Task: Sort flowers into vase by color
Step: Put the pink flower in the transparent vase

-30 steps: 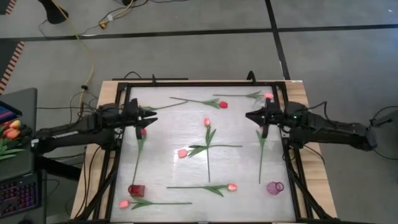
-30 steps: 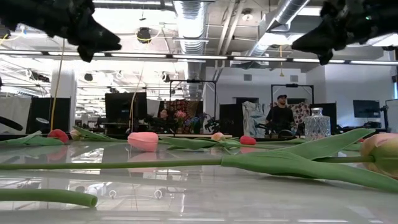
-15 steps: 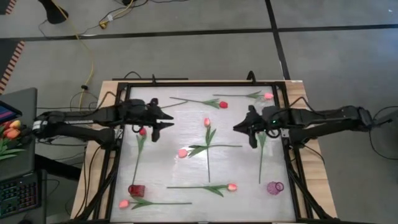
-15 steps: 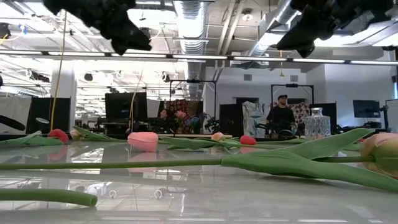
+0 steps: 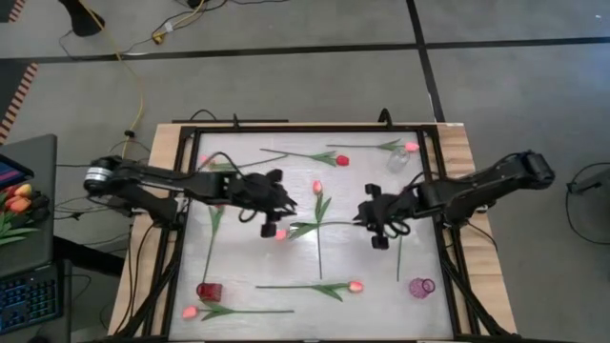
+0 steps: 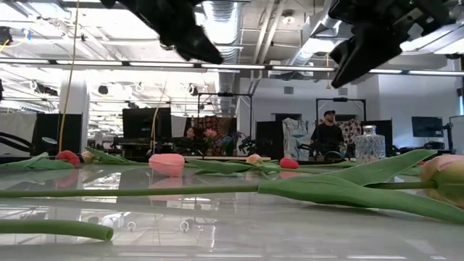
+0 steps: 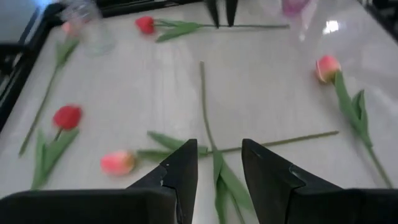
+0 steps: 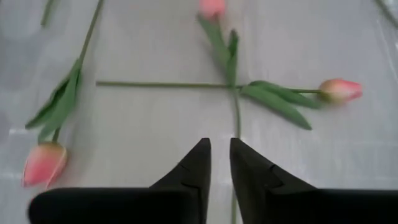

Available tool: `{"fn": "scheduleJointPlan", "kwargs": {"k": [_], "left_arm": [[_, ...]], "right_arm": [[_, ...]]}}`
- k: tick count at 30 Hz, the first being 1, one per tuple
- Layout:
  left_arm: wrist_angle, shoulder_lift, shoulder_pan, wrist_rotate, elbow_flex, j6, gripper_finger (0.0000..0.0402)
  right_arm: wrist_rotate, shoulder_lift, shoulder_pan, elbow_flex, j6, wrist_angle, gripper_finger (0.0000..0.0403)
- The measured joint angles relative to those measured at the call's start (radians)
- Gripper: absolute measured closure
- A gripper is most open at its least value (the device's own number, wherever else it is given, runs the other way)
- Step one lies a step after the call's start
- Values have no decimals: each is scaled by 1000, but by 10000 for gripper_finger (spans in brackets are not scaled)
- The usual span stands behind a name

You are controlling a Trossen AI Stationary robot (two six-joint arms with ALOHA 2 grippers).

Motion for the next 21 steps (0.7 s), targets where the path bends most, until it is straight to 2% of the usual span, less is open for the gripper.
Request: {"fn": "scheduleJointPlan", "kwargs": {"k": [5,11,16,21], "left_arm": [[0,147,-30,-1,79,60,271],[-9,285,-37,-14,200,18,211],[-62,410,-24,-22,330,-33,165],[-99,542,-21,1,450,-5,157]], "right_arm": [[52,66,15,6,-8,6,242],[69,63,13,6,-14,-8,164],[66,39,13,7,19,-62,149],[67,27,13,7,27,-110,149]]}}
